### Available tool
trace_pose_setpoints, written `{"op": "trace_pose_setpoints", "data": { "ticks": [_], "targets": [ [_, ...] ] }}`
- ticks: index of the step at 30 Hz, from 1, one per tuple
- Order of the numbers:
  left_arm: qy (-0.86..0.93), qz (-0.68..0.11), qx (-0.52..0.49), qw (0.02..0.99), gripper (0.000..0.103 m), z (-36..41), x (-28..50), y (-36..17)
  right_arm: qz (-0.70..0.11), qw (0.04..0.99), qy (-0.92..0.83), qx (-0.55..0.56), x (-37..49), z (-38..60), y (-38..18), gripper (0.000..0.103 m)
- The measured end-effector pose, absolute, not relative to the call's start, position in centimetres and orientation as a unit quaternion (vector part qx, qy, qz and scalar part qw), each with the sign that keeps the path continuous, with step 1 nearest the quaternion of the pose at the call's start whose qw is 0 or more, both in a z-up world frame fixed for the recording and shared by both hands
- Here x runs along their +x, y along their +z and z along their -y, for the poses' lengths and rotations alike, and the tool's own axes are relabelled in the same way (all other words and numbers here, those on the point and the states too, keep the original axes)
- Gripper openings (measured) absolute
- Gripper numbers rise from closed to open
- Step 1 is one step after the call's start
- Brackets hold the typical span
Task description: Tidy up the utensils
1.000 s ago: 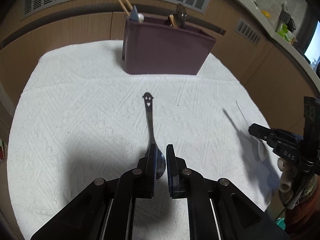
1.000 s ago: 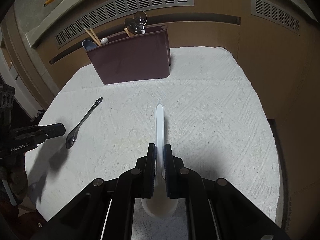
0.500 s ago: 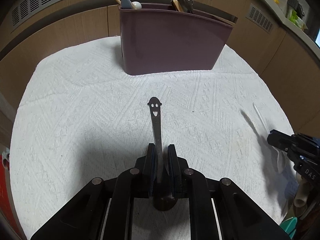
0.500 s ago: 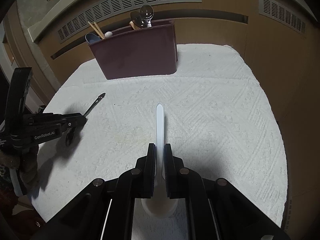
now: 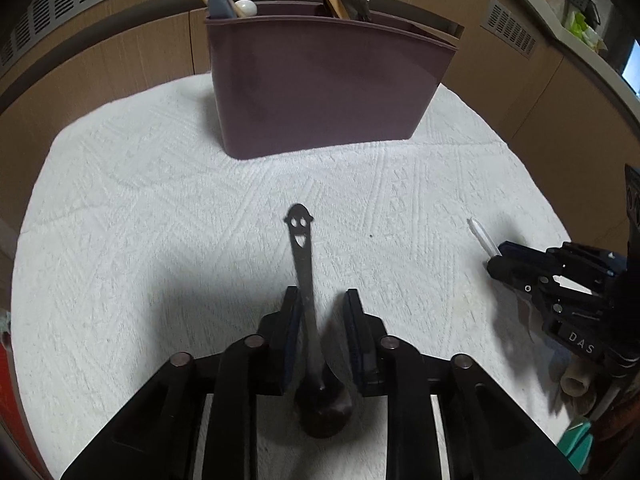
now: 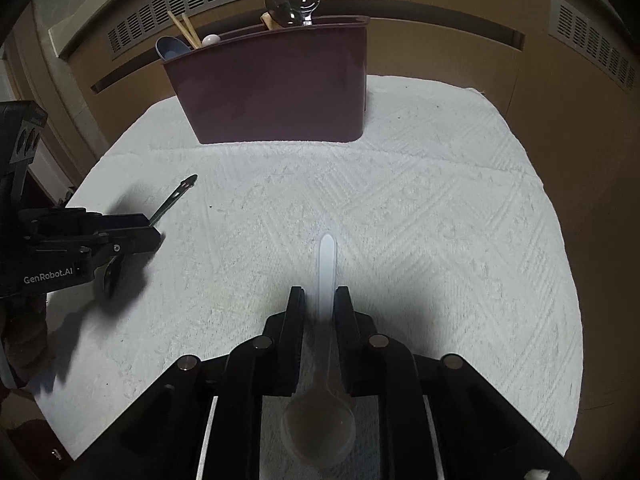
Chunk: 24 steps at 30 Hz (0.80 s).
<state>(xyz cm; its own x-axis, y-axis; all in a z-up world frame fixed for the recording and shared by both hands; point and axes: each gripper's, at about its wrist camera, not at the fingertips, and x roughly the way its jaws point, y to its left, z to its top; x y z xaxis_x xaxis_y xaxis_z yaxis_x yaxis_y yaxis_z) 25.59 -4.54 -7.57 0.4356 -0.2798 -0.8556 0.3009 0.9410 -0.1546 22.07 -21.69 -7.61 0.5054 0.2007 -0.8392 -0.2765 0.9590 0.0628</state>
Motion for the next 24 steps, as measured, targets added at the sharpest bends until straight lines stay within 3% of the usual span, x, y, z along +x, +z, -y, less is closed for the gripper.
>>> {"op": "trace_pose_setpoints", "data": {
  "ticks": [3,5,24],
  "targets": [
    [-0.162,-0.505,0.004,0.848,0.008,4.4,26.4,-7.6,-0.477,0.867,0.137,-0.056,22.9,21.1,-7.7,0.015],
    [-0.161,-0.506,-0.006,0.847,0.007,4.1,26.5,-7.5,-0.480,0.864,0.133,-0.070,23.0,20.8,-7.5,0.010],
    [-0.199,-0.417,-0.047,0.886,0.007,3.1,20.3,-1.2,-0.396,0.903,0.168,0.001,18.7,22.0,-1.5,0.010]
  ]
}}
